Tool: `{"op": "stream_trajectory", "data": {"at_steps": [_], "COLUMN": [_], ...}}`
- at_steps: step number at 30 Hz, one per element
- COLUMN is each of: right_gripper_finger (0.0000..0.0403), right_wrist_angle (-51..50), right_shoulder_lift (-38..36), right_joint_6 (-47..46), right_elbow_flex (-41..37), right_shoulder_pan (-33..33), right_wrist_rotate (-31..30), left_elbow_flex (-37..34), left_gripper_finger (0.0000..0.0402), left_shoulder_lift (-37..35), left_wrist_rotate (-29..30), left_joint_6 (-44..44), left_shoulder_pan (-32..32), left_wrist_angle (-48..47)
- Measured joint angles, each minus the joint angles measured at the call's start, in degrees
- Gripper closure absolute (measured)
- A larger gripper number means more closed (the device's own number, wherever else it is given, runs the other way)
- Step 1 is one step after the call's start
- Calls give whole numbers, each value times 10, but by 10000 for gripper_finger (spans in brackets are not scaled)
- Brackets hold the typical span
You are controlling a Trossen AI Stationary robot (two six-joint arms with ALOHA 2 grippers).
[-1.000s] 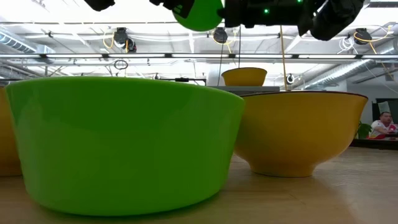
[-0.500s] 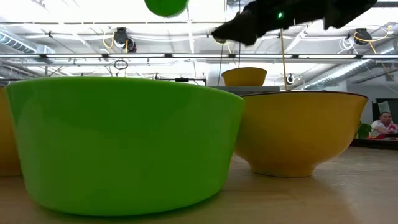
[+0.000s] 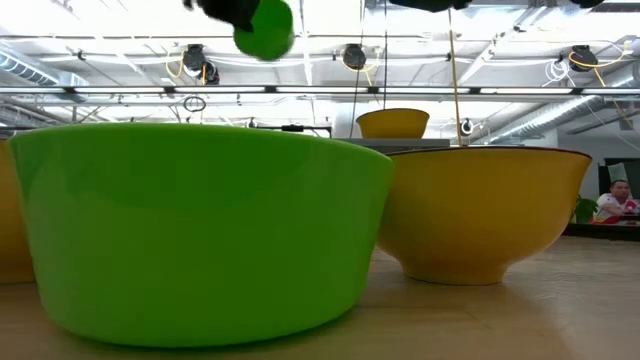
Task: Pick & Place Mini bowls
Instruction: Put the right green bowl on the shelf
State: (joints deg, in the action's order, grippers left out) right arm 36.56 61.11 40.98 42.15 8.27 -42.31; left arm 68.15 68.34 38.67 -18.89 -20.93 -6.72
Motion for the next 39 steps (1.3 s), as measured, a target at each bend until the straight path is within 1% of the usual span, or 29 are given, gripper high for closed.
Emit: {"op": "stream_trajectory", "data": {"at_steps": [1, 2, 4, 6, 7, 9, 11, 13, 14, 17, 19, 21, 26, 34, 39], "right_gripper_finger": [167, 167, 167, 166, 166, 166, 166, 168, 170, 174, 176, 177, 178, 181, 183], "right_wrist_angle": [-13, -21, -31, -30, -32, -35, -49, -69, -82, -119, -140, -154, -182, -185, -185], "right_shoulder_lift": [-10, -18, -33, -45, -53, -67, -80, -89, -94, -103, -105, -105, -105, -105, -105], "right_joint_6": [0, 0, 4, 16, 19, 20, 19, 7, -1, -30, -42, -49, -71, -73, -74], "right_elbow_flex": [0, 0, 0, 0, 0, 0, 0, 0, 0, 0, 0, 0, 0, 0, 0], "right_shoulder_pan": [0, 0, 0, -1, -3, -4, -5, -4, -4, -4, -4, -4, -5, -5, -5], "right_wrist_rotate": [-11, -16, -30, -43, -45, -61, -76, -87, -87, -87, -87, -87, -87, -86, -86], "left_elbow_flex": [14, 32, 77, 130, 162, 223, 277, 317, 334, 363, 374, 378, 378, 377, 377], "left_gripper_finger": [399, 399, 399, 399, 399, 399, 399, 399, 399, 399, 399, 399, 399, 397, 397], "left_shoulder_lift": [3, 13, 40, 73, 95, 145, 194, 243, 266, 318, 339, 351, 375, 383, 386], "left_wrist_rotate": [-64, -112, -197, -283, -327, -396, -436, -445, -447, -451, -453, -461, -464, -452, -445], "left_joint_6": [56, 101, 174, 231, 252, 272, 279, 277, 273, 255, 248, 242, 230, 224, 227], "left_shoulder_pan": [-35, -65, -116, -159, -177, -200, -211, -206, -199, -180, -166, -157, -144, -138, -135], "left_wrist_angle": [-51, -91, -161, -255, -301, -382, -460, -526, -543, -582, -581, -578, -615, -669, -670]}}
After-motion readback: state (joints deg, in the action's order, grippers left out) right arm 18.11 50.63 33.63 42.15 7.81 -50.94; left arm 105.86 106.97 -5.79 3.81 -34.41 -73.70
